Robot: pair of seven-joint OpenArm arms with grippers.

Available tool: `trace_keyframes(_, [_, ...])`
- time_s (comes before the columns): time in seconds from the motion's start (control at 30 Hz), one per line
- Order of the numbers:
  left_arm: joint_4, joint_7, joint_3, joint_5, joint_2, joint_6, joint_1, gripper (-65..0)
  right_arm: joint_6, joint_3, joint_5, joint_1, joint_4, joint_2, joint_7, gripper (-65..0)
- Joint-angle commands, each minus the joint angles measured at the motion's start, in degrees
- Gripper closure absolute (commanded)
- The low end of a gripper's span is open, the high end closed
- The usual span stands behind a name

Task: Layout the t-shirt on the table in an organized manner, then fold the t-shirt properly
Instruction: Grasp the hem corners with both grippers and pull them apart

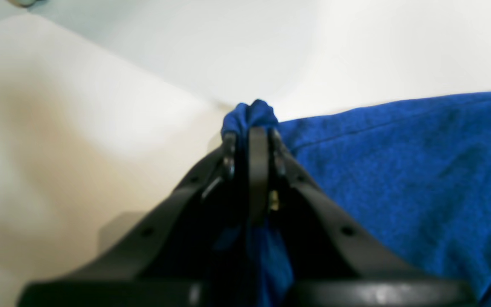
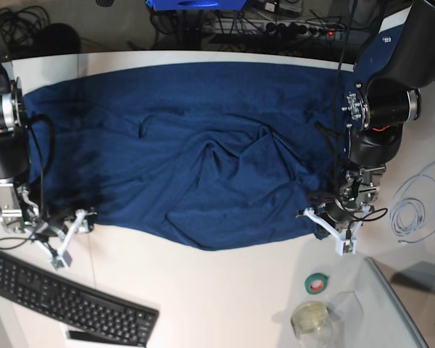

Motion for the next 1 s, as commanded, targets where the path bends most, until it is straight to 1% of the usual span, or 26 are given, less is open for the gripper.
trace_keyframes(0.0, [0.9,-1.4,0.0,-0.1,-0.2,-0.1,-1.9,0.0,0.0,0.3,0.5,1.7,0.7,0.2,1.2,-38.3])
trace_keyframes(0.23, [1.0,-1.4,0.0,-0.1,0.0,-0.1,-2.0,0.0,-0.1,0.3,0.5,1.1,0.6,-0.2,1.5,-38.1])
trace_keyframes(0.33, [1.0,-1.4,0.0,-0.1,0.0,-0.1,-1.9,0.0,-0.2,0.2,0.5,-0.1,0.4,-0.1,4.1,-38.0])
trace_keyframes(0.43, [1.0,-1.4,0.0,-0.1,0.0,-0.1,-1.9,0.0,-0.2,-0.1,0.5,-0.1,-3.4,-0.1,5.1,-37.7])
trace_keyframes(0.57, [1.0,-1.4,0.0,-0.1,0.0,-0.1,-1.9,0.0,-0.2,0.2,0.5,-0.1,-5.4,-0.1,8.6,-37.2])
trace_keyframes(0.6, [1.0,-1.4,0.0,-0.1,0.0,-0.1,-1.9,0.0,-0.2,0.4,0.6,-0.1,-5.4,-0.1,9.1,-35.0])
trace_keyframes(0.63, [1.0,-1.4,0.0,-0.1,0.0,-0.1,-1.8,0.0,-0.3,0.4,0.6,-0.1,-5.4,-0.1,9.4,-31.1])
trace_keyframes(0.67, [1.0,-1.4,0.0,-0.1,0.0,-0.1,-1.8,0.0,-0.3,0.4,0.6,-0.1,-5.2,-0.1,9.5,-26.0])
trace_keyframes(0.7, [1.0,-1.4,0.0,-0.1,0.0,-0.1,-1.8,0.0,-0.3,0.4,0.6,-0.1,-5.0,-0.1,9.8,-19.4])
trace_keyframes(0.73, [1.0,-1.4,0.0,-0.1,0.0,-0.1,-1.8,0.0,-0.3,0.4,0.6,-0.1,-5.0,-0.1,9.8,-14.7])
trace_keyframes(0.77, [1.0,-1.4,0.0,-0.1,0.0,-0.1,-1.8,0.0,-0.3,0.4,0.6,-0.1,-5.0,-0.1,9.8,-12.3])
trace_keyframes(0.9, [1.0,-1.4,-0.1,-0.3,0.1,-0.1,-2.0,0.0,-0.3,0.4,0.6,-0.7,-1.5,0.3,9.8,-10.1])
trace_keyframes(0.97, [1.1,-1.4,-0.2,-0.5,0.1,-0.1,-2.1,0.0,-0.3,1.0,0.6,-1.6,0.2,0.4,9.8,-3.9])
